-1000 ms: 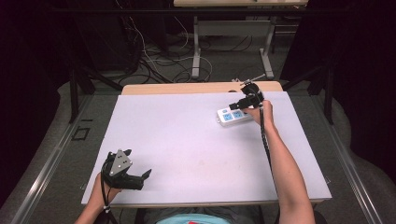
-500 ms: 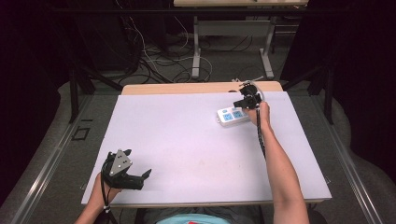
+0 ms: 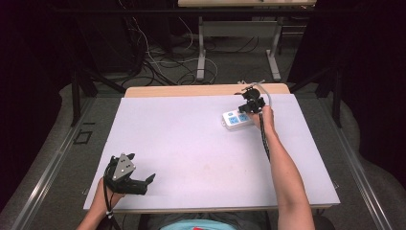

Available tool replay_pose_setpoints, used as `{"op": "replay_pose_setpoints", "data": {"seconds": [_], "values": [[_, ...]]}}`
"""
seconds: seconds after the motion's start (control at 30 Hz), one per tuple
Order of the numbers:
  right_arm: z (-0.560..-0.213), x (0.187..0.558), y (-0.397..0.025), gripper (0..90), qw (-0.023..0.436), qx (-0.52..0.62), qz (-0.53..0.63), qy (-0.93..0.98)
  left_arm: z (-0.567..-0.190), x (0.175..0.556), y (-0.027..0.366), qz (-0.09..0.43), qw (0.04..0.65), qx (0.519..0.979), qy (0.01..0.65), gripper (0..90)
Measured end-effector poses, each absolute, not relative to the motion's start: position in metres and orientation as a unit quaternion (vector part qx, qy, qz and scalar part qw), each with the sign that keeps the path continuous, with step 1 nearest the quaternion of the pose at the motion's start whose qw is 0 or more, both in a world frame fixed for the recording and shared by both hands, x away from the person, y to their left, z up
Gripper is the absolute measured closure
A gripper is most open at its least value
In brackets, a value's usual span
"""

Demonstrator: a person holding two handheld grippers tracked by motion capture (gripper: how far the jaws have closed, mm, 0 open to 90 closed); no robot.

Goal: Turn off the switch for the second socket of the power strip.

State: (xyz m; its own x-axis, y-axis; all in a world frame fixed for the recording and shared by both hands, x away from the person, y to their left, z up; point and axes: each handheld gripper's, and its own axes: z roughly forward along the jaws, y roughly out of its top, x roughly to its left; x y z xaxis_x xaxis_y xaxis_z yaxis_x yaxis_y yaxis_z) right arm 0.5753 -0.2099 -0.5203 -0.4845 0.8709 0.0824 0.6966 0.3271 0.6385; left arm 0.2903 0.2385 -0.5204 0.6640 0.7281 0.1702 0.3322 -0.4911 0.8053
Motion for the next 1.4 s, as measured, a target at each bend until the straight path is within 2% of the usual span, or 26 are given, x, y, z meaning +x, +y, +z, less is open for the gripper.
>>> {"op": "replay_pose_setpoints", "data": {"seconds": [1.4], "values": [[-0.5218,0.5732,-0.2026,90.0,0.158,0.495,0.303,0.798,-0.5197,0.2889,0.2381,0.255,0.388,0.827,0.317,0.1]]}}
